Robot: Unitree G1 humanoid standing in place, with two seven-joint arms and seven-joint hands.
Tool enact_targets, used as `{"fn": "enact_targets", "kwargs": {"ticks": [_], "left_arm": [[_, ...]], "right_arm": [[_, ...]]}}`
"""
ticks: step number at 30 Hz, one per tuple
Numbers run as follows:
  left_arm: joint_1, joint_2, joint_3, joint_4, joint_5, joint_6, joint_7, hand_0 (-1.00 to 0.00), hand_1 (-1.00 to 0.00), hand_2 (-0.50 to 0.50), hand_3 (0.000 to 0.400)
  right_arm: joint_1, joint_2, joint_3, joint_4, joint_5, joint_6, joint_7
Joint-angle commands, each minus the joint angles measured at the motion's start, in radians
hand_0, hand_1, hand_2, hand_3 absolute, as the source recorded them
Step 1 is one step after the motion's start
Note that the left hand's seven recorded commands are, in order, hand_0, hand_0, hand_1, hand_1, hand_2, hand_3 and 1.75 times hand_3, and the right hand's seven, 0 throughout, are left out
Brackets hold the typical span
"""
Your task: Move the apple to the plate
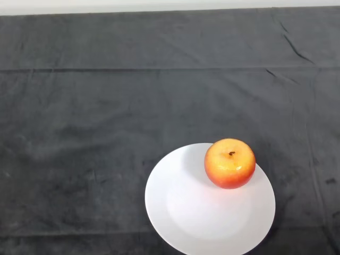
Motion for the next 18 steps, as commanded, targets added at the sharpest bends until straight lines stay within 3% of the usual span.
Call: {"fn": "enact_targets", "kwargs": {"ticks": [1,18], "left_arm": [[0.014,-0.012,0.039,0.046,-0.023,-0.021,0.007,0.0,0.0,0.0,0.0],[0.016,-0.011,0.035,0.041,-0.027,-0.016,0.007,0.0,0.0,0.0,0.0]], "right_arm": [[0.005,-0.011,-0.0182,-0.003,0.0164,-0.006,0.0004],[0.005,-0.011,-0.0182,-0.003,0.0163,-0.006,0.0006]]}}
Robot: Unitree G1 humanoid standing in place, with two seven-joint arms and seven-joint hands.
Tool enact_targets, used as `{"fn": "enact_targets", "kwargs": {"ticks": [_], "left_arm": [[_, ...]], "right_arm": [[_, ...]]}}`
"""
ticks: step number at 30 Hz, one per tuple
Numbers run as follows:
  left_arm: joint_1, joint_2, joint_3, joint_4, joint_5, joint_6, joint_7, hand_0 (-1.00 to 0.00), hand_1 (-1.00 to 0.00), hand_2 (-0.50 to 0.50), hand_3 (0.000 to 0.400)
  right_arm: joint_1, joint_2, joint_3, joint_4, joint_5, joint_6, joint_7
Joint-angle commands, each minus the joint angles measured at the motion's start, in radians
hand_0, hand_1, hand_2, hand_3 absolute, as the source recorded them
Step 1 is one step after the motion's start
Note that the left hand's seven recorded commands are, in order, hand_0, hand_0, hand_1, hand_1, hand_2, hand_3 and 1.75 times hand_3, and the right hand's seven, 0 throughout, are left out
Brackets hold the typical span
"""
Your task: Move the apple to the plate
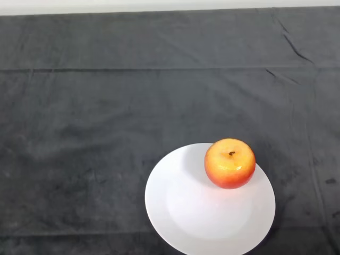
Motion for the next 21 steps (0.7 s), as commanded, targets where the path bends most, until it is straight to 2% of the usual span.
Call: {"fn": "enact_targets", "kwargs": {"ticks": [1,21], "left_arm": [[0.017,-0.011,0.035,0.04,-0.026,-0.016,0.006,0.0,0.0,0.0,0.0],[0.006,-0.008,0.034,0.08,-0.026,-0.04,0.003,0.0,0.0,0.0,0.0]], "right_arm": [[0.005,-0.011,-0.0182,-0.003,0.0163,-0.006,0.0006],[0.004,-0.011,-0.0182,-0.002,0.0162,-0.006,0.0007]]}}
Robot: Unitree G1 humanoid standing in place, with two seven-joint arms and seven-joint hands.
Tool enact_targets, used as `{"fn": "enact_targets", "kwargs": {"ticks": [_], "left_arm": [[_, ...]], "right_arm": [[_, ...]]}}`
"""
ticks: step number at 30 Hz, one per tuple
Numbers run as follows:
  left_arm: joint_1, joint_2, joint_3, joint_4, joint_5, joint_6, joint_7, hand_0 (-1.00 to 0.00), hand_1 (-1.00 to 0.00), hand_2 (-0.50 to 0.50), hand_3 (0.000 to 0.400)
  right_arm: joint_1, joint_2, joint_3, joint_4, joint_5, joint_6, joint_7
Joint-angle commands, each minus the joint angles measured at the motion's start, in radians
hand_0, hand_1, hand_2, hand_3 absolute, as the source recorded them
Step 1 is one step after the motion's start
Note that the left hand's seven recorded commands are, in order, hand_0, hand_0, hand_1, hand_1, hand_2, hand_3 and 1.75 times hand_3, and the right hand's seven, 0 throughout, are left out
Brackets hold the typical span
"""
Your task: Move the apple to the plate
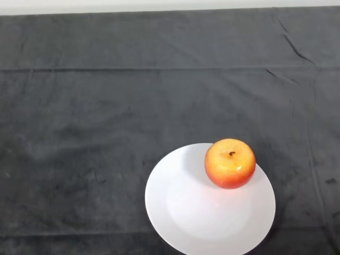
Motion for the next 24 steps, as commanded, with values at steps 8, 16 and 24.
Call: {"fn": "enact_targets", "kwargs": {"ticks": [8,16,24], "left_arm": [[0.009,-0.011,0.031,0.043,-0.007,-0.02,0.007,0.0,0.0,0.0,0.0],[0.012,-0.009,0.034,0.046,-0.011,-0.025,0.004,0.0,0.0,0.0,0.0],[0.013,-0.008,0.034,0.045,-0.012,-0.024,0.004,0.0,0.0,0.0,0.0]], "right_arm": [[0.004,-0.011,-0.0182,-0.002,0.0162,-0.006,0.0008],[0.004,-0.011,-0.0182,-0.002,0.0162,-0.006,0.0008],[0.004,-0.011,-0.0182,-0.002,0.0162,-0.006,0.0008]]}}
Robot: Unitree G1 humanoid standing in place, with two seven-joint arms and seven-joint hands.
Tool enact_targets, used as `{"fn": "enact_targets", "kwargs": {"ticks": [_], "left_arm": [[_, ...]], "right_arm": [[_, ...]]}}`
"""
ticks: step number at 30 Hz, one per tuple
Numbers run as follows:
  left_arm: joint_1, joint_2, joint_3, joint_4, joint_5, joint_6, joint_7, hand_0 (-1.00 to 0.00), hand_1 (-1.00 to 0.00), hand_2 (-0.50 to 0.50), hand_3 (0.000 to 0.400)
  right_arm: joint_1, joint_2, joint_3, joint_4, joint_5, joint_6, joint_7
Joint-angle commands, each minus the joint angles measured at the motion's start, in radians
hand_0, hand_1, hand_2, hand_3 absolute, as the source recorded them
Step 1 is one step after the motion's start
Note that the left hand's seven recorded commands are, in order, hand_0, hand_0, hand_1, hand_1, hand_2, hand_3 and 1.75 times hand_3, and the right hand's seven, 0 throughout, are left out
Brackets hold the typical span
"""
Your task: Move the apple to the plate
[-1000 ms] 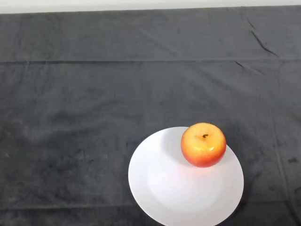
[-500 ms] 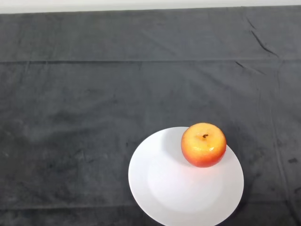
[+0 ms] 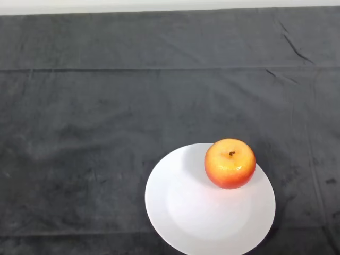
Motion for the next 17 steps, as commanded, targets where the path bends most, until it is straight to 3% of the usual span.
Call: {"fn": "enact_targets", "kwargs": {"ticks": [1,17], "left_arm": [[0.013,-0.008,0.034,0.045,-0.012,-0.024,0.004,0.0,0.0,0.0,0.0],[0.011,-0.003,0.041,0.061,-0.019,-0.036,-0.003,0.0,0.0,0.0,0.0]], "right_arm": [[0.004,-0.011,-0.0182,-0.002,0.0162,-0.006,0.0008],[0.004,-0.011,-0.0182,-0.002,0.0162,-0.006,0.0009]]}}
